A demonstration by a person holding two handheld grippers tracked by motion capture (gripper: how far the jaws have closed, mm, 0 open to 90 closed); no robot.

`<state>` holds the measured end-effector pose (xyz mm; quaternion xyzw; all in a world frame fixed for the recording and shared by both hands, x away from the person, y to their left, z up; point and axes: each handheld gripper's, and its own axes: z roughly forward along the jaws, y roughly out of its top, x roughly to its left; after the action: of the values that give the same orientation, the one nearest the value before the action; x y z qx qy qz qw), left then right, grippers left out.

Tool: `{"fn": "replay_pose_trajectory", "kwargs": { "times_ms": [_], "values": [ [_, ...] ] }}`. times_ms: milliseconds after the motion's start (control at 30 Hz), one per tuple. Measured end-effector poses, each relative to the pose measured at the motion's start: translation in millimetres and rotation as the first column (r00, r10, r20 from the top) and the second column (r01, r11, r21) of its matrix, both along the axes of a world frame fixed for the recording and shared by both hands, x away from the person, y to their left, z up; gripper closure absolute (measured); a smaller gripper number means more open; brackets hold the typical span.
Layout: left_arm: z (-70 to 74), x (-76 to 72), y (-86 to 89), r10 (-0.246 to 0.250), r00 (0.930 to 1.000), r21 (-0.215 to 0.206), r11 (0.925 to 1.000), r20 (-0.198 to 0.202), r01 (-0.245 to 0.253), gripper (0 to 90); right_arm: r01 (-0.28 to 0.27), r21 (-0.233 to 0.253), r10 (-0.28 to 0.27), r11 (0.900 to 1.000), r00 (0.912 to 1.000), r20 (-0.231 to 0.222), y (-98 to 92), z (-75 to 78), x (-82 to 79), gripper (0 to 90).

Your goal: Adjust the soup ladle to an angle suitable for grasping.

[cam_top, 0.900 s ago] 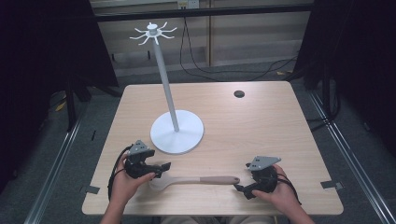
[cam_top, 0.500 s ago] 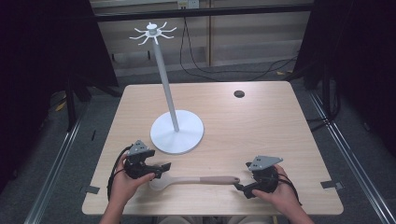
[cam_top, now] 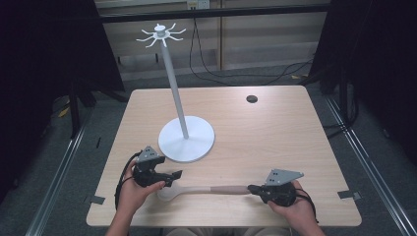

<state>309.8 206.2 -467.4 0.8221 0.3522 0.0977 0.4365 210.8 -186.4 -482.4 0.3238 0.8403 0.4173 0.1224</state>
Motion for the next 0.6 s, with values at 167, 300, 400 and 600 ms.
{"fn": "replay_pose_trajectory", "kwargs": {
  "times_ms": [167, 300, 400, 600],
  "values": [
    [1.4, 0.7, -3.9, -0.014, 0.9999, 0.005, 0.9999, 0.010, 0.014, 11.1, -0.034, -0.046, 0.033, 0.998, 0.9994, -0.014, 11.9, -7.0, -1.5, 90.0],
    [1.1, 1.0, -5.8, -0.020, 0.9997, 0.011, 0.9997, 0.011, 0.019, 11.1, -0.039, -0.077, 0.037, 0.996, 0.9990, -0.024, 18.2, -12.8, 0.3, 90.0],
    [0.7, 0.4, -6.4, -0.023, 0.9997, 0.010, 0.9997, 0.007, 0.023, 11.1, -0.045, -0.074, 0.042, 0.996, 0.9981, -0.044, 21.8, -19.3, 2.1, 90.0],
    [-0.2, -0.8, -7.1, -0.024, 0.9997, 0.018, 0.9995, 0.005, 0.024, 11.1, -0.016, -0.109, 0.016, 0.994, 0.9998, 0.006, 23.5, -20.0, 5.8, 90.0]
  ]
}}
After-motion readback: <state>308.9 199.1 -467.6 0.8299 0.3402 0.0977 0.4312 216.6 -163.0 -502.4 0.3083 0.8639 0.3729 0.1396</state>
